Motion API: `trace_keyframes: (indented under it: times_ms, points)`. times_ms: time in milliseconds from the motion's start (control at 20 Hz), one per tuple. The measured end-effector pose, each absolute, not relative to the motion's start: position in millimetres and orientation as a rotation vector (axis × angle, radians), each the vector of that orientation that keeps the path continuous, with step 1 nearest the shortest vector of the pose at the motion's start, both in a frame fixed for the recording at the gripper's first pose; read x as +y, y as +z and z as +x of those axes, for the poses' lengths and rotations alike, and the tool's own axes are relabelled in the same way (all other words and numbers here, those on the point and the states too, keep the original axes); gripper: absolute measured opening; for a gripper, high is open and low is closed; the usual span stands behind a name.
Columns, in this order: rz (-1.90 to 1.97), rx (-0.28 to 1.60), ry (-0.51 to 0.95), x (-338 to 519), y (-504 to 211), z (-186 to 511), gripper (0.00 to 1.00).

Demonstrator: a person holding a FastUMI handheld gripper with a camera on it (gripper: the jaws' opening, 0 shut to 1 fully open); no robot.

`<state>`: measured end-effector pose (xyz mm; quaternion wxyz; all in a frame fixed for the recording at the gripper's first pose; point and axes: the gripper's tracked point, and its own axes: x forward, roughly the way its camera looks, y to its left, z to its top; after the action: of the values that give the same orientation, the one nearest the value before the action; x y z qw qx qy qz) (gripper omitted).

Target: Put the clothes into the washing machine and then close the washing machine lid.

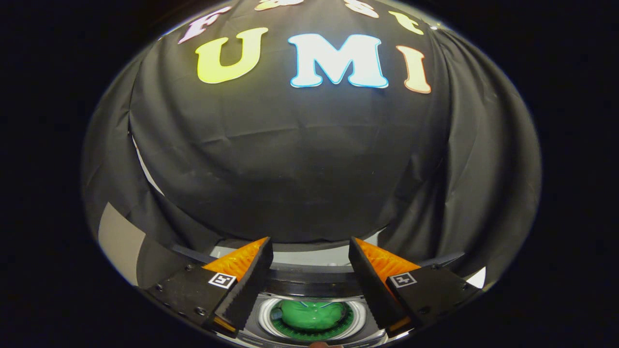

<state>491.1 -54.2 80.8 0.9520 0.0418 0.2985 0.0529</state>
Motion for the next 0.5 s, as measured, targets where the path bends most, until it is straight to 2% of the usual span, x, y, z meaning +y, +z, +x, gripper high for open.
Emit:
trace_keyframes:
  times_ms: [500]
  points:
    - [0.081,0.715,0.132,-53.8,77.3,465.6,0.99]
